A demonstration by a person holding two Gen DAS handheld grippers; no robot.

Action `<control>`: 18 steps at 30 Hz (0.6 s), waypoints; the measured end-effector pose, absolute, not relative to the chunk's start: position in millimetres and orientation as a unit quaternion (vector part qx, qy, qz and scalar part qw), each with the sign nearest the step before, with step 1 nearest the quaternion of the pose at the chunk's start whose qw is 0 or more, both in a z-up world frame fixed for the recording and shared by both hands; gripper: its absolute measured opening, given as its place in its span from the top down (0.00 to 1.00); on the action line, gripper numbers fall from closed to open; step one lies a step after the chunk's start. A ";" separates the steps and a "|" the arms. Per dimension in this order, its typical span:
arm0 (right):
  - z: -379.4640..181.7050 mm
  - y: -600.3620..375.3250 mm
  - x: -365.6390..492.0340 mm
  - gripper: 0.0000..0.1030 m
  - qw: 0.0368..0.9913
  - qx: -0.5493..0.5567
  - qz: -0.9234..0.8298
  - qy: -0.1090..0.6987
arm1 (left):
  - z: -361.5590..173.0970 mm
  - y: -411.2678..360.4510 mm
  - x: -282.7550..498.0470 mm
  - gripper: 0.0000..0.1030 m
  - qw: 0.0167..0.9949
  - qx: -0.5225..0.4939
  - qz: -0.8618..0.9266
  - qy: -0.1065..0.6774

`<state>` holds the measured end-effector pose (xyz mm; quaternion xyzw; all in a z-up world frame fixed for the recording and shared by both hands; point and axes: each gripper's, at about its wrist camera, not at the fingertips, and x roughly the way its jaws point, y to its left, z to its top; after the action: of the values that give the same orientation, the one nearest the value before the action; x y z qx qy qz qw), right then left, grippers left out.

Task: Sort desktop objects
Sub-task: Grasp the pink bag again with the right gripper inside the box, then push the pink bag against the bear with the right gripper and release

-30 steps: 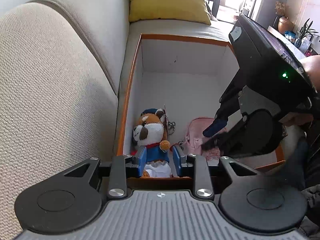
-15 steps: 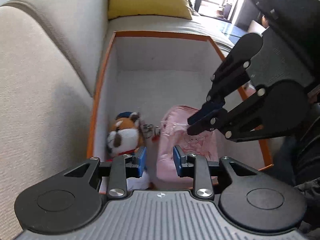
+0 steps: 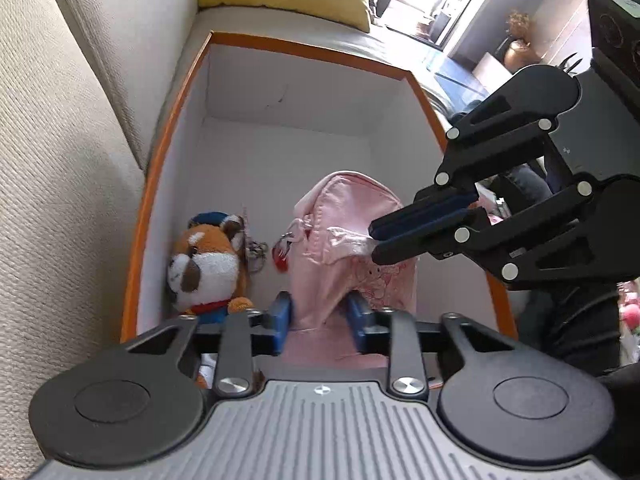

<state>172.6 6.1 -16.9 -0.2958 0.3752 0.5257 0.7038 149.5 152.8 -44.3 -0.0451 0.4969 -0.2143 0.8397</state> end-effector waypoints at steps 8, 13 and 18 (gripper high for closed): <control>-43.4 20.2 190.5 0.89 0.708 -0.262 0.491 0.435 | -37.8 119.4 146.2 0.82 0.857 0.073 -0.128 0.493; -63.9 37.2 195.8 0.89 0.702 -0.253 0.481 0.460 | -39.0 106.7 145.8 0.82 0.846 0.103 -0.132 0.506; -80.1 52.0 203.8 0.88 0.694 -0.230 0.470 0.494 | -36.9 114.8 150.6 0.81 0.848 0.075 -0.137 0.507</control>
<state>203.8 52.0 -80.1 -0.2303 0.4943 0.4702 0.6940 150.6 114.8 -36.9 0.0750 0.5067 -0.1371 0.8478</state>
